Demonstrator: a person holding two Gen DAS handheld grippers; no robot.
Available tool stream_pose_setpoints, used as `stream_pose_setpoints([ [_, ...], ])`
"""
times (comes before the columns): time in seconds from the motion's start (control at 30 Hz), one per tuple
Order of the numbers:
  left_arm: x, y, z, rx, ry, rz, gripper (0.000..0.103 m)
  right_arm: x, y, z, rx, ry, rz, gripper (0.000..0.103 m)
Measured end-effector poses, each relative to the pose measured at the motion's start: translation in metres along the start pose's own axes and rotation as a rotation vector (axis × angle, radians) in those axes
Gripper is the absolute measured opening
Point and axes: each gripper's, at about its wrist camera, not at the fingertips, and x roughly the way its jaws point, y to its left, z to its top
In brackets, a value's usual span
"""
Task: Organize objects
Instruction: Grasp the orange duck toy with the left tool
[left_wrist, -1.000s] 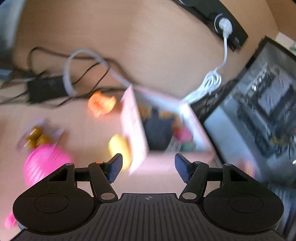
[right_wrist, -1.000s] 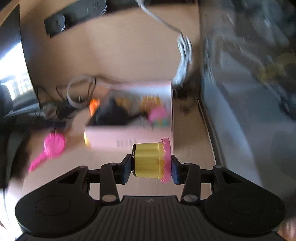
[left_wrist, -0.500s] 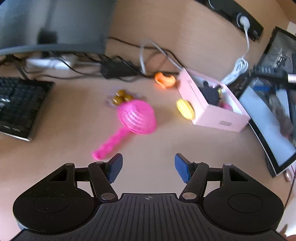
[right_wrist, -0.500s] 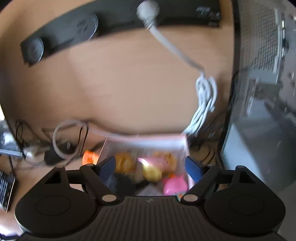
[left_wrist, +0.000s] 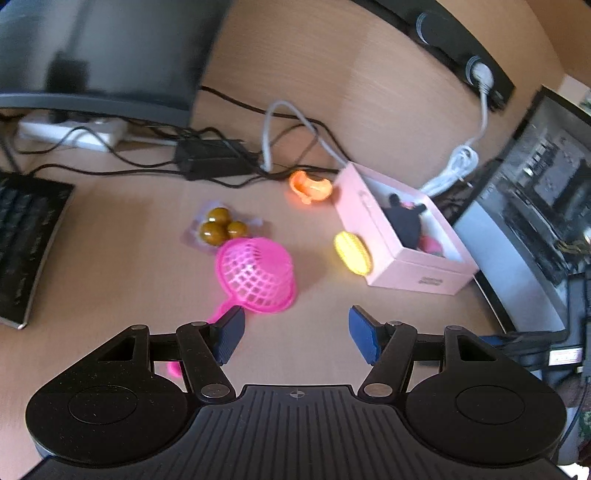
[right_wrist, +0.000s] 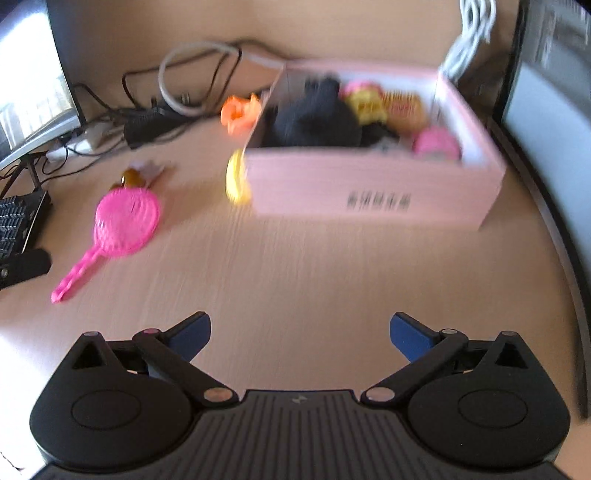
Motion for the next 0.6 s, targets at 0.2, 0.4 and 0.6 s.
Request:
stream_pose_setpoints([
  [0.2,0.008,0.006,0.010,0.011,-0.002,-0.016,0.067,0.004,0.003,-0.017,0.029,0.003,-0.027,0.103],
  [0.4,0.021,0.008,0.024,-0.014,-0.011,-0.033,0.067,0.004,0.012,-0.022,0.041,-0.021,-0.070,0.103],
  [0.6,0.044,0.005,0.065,-0.125,-0.066,-0.103,0.067,0.011,0.026,-0.017,0.003,0.021,-0.121,0.103],
])
